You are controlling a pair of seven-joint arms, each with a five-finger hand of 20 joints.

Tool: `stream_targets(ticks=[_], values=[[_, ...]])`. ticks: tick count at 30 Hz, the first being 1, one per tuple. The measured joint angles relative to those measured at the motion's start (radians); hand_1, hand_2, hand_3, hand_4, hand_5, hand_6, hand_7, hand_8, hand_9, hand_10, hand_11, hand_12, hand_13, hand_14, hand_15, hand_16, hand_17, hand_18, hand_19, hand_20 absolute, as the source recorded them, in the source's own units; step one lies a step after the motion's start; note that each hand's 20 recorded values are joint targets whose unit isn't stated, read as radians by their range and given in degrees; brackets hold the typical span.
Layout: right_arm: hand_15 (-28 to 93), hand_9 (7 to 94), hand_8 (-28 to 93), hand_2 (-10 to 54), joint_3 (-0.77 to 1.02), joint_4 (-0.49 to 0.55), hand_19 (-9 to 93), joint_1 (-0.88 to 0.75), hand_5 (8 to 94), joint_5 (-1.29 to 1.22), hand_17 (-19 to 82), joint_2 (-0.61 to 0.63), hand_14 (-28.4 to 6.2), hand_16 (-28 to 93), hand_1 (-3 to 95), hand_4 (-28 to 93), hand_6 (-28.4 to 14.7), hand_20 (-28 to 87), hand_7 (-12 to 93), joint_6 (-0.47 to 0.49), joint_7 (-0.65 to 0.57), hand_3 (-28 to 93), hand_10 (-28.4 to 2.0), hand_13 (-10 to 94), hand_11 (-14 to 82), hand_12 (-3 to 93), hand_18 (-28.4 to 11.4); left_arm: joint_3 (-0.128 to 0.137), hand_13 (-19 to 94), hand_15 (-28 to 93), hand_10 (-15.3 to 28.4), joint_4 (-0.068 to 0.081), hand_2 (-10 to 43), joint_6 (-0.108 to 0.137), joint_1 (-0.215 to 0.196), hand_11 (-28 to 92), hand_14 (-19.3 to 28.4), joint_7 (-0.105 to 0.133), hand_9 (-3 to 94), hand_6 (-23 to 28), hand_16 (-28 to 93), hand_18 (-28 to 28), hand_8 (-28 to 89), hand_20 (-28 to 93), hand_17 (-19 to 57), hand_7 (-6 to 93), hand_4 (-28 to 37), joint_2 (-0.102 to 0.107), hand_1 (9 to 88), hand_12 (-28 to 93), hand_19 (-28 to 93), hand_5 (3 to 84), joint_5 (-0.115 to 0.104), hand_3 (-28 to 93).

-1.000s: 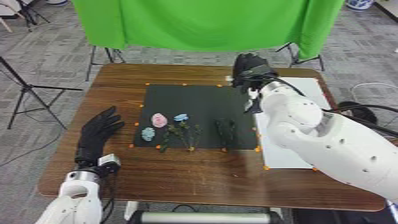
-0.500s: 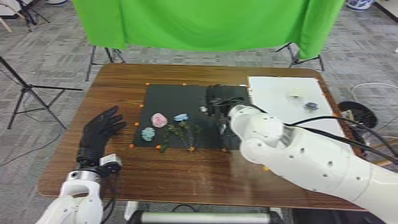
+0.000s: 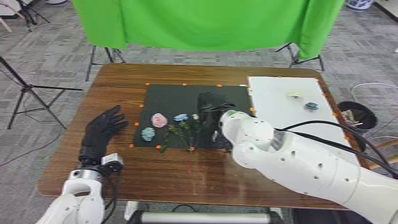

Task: Arrange flowers

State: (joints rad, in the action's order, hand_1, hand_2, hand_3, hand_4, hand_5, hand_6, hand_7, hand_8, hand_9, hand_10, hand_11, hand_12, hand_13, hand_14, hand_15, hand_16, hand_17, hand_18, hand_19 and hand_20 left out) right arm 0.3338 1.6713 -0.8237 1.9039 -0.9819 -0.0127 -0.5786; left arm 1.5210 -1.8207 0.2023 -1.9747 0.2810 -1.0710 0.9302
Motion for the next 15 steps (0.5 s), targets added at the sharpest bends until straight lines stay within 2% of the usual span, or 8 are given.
stream_targets(ticks=[5, 8, 15], values=[[67, 86.5, 4, -9.5, 0.012, 0.007, 93, -0.003, 74.4, -0.020, 73, -0.002, 0.4, 22, 43.7, -14, -1.3, 54, 16, 0.024, 0.001, 63, -12.4, 94, 15.9, 15.7, -10.0, 0.000, 38, 30, 12.6, 0.000, -1.5, -0.002, 0.000, 18, 16.9, 0.000, 44.1, -0.8, 0, 15.2, -8, 20, 6.2, 14.7, -28.3, 0.000, 18.5, 11, 11, 44.0, 0.000, 72], [66, 85.5, -8, -9.5, 0.022, 0.013, 93, -0.005, 72.5, -0.029, 72, -0.001, 0.4, 22, 39.6, -15, -0.8, 54, 16, 0.046, 0.001, 66, -13.3, 94, 15.5, 15.6, -10.1, 0.000, 38, 30, 12.5, 0.000, -1.4, -0.002, 0.000, 18, 16.9, -0.001, 44.1, -0.8, 0, 15.2, -8, 20, 6.2, 14.7, -28.3, 0.000, 18.6, 11, 11, 44.0, 0.000, 72], [64, 82.1, -9, -9.5, 0.072, 0.044, 93, -0.016, 69.1, -0.056, 71, 0.009, 0.0, 23, 36.2, -14, -0.5, 53, 16, 0.100, 0.001, 65, -14.4, 94, 13.5, 15.0, -9.9, 0.001, 38, 30, 12.6, -0.001, -1.4, -0.003, 0.000, 18, 16.9, -0.003, 44.1, -0.9, 0, 15.2, -8, 20, 6.2, 14.6, -28.3, 0.000, 18.8, 11, 11, 44.0, 0.000, 71]])
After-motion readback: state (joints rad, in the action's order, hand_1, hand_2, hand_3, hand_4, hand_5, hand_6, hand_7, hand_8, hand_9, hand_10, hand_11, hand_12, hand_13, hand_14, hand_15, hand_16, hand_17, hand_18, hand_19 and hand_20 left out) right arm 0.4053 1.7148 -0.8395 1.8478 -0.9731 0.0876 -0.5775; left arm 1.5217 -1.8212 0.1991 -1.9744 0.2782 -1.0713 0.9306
